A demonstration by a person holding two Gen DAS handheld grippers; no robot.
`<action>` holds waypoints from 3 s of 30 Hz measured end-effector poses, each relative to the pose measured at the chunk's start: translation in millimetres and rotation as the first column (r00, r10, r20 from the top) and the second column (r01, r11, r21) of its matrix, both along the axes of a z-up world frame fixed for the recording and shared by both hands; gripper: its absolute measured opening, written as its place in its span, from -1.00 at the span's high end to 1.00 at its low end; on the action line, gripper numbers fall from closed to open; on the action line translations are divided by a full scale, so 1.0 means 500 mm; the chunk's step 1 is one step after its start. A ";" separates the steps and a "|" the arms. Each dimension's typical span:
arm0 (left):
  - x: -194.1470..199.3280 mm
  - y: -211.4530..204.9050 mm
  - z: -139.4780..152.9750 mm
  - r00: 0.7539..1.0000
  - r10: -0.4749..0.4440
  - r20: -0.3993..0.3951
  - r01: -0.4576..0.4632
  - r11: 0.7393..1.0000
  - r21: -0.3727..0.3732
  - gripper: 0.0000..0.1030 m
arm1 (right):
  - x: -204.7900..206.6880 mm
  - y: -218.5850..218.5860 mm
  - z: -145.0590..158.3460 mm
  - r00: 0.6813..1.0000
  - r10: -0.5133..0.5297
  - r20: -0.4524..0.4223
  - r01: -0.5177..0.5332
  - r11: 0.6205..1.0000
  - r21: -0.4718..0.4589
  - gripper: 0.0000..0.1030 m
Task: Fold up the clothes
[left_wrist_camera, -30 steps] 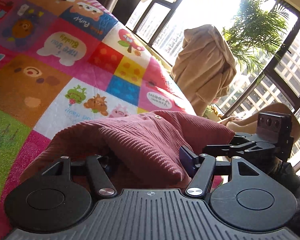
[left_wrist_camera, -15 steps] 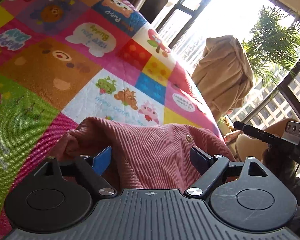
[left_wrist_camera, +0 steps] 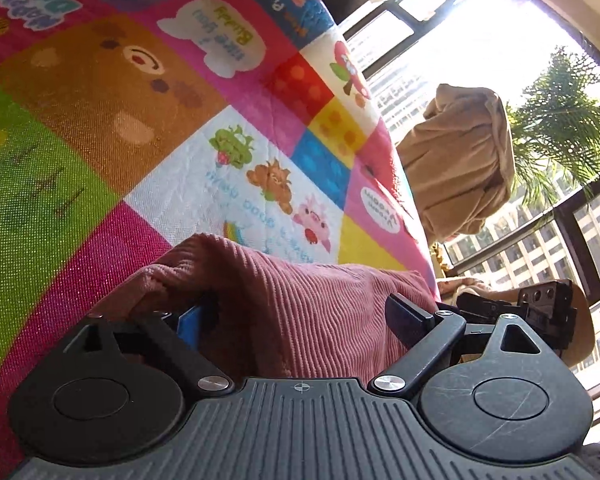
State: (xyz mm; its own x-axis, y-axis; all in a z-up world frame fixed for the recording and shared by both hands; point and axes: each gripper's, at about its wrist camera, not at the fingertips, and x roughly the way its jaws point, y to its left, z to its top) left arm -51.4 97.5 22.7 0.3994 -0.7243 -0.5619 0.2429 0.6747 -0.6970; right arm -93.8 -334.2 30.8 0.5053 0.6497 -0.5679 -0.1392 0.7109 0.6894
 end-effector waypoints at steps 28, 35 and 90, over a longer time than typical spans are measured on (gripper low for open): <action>0.156 -0.122 0.118 0.879 -0.127 0.460 -0.003 0.962 0.273 -0.88 | 0.231 0.187 0.040 0.920 0.062 0.386 0.187 0.798 -0.573 -0.74; 0.142 -0.096 0.038 0.930 -0.092 0.355 -0.009 0.962 0.273 -0.88 | 0.139 0.323 -0.024 0.800 0.467 0.377 0.056 0.567 -0.822 -0.82; 0.192 -0.046 -0.011 0.985 0.035 0.170 -0.067 0.981 0.183 -0.92 | 0.245 0.199 -0.058 0.758 0.495 0.426 0.325 0.279 -0.904 -1.00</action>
State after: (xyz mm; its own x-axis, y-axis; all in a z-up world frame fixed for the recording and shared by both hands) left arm 44.5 74.5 17.2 0.5319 -0.5886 -0.6088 0.3057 0.8039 -0.5101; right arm 28.7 -234.8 1.6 0.9154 -0.0358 -0.4009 -0.2645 0.6971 -0.6664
